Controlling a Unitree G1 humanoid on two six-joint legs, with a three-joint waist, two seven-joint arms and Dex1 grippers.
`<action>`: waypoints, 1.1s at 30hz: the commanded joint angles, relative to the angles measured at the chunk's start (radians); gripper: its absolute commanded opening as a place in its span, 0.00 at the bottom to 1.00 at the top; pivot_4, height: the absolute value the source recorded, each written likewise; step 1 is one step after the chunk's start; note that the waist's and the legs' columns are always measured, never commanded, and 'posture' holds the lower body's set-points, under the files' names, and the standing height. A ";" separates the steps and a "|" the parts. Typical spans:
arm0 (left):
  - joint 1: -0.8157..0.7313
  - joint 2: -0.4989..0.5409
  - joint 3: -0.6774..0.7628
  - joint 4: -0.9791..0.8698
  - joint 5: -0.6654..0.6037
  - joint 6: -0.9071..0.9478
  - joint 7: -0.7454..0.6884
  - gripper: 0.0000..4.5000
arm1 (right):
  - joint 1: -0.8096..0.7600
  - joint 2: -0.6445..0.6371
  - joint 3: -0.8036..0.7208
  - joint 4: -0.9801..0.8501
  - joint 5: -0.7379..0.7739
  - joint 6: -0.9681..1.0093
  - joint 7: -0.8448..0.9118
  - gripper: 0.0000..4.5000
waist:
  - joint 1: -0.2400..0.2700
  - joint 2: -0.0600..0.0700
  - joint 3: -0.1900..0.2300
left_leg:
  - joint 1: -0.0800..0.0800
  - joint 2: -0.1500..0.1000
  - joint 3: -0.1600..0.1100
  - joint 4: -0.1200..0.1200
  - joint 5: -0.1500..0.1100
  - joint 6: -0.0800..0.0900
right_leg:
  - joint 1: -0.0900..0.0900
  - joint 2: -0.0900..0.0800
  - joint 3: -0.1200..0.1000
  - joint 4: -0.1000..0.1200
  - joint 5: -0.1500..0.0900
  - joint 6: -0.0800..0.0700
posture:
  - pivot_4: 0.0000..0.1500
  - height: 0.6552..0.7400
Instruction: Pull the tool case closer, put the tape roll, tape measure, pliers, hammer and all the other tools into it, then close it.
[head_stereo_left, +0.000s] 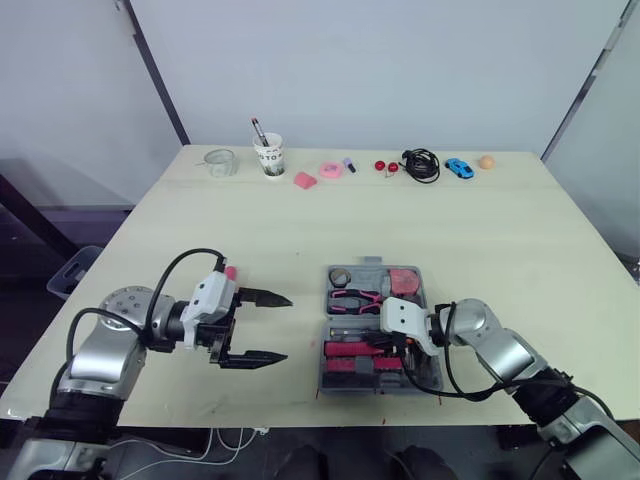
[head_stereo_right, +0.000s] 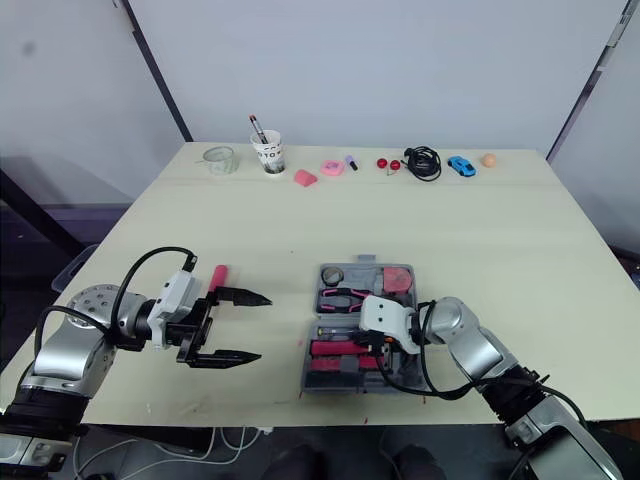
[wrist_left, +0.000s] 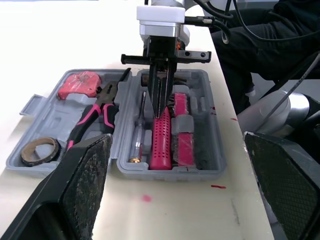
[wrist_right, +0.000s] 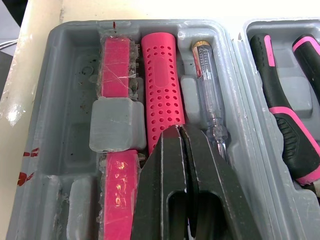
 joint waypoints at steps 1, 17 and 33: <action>0.026 0.003 0.043 -0.036 -0.013 -0.014 0.021 1.00 | 0.026 0.006 -0.084 -0.057 0.054 0.002 -0.026 0.01 | 0.000 0.000 0.000 | 0.000 0.000 0.000 0.000 0.000 0.000 | 0.000 0.000 0.000 0.000 0.000 0.000 | 1.00 1.00; 0.322 -0.156 0.280 -0.180 -0.049 0.092 0.465 1.00 | 0.427 -0.058 -0.628 -0.240 0.321 -0.116 -0.195 0.01 | -0.001 0.000 0.000 | 0.000 0.000 0.000 0.000 0.000 0.000 | 0.000 -0.001 0.001 0.000 0.000 0.000 | 1.00 1.00; 0.562 -0.318 0.474 -0.102 -0.017 0.019 0.735 1.00 | 0.796 0.021 -0.865 -0.212 0.392 -0.278 -0.293 0.97 | -0.001 0.000 -0.001 | 0.003 0.000 0.000 0.000 0.000 0.000 | 0.001 -0.003 0.002 -0.001 -0.001 -0.001 | 1.00 1.00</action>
